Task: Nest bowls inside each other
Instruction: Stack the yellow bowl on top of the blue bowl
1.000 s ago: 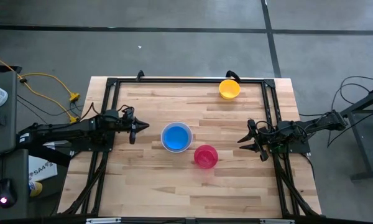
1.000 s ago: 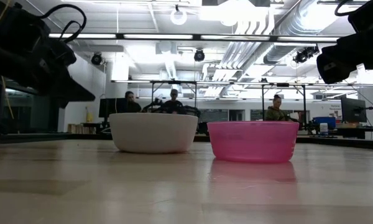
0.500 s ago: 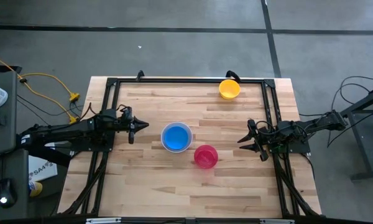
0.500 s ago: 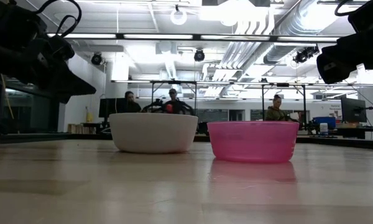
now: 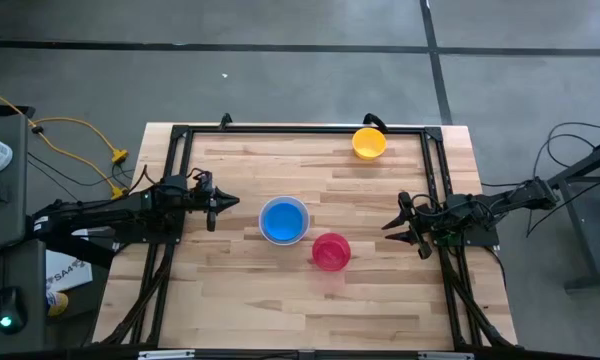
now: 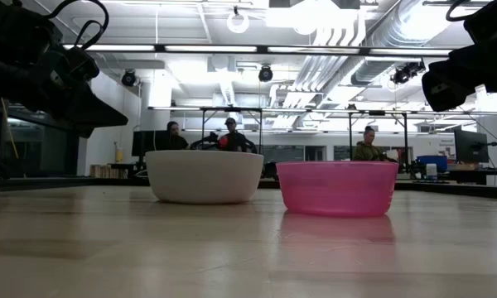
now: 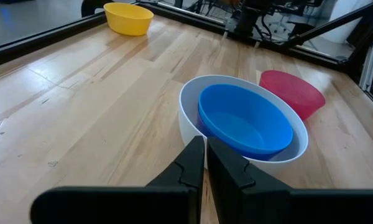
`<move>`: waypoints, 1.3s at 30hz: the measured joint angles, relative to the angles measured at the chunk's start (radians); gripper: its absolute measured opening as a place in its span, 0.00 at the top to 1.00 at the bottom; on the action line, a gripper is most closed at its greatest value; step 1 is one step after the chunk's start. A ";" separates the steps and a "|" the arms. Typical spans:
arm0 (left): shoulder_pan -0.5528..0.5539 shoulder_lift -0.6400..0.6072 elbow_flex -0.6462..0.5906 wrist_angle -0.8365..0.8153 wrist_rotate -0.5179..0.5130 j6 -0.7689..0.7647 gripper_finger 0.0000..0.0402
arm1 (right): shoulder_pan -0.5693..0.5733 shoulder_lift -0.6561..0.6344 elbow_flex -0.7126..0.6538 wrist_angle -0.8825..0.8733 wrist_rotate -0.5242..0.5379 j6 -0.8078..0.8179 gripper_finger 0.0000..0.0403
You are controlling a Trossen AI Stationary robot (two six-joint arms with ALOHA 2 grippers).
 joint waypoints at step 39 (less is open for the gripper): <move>0.000 0.000 0.000 0.001 -0.001 0.000 0.95 | 0.000 0.000 0.000 0.003 0.024 0.000 0.73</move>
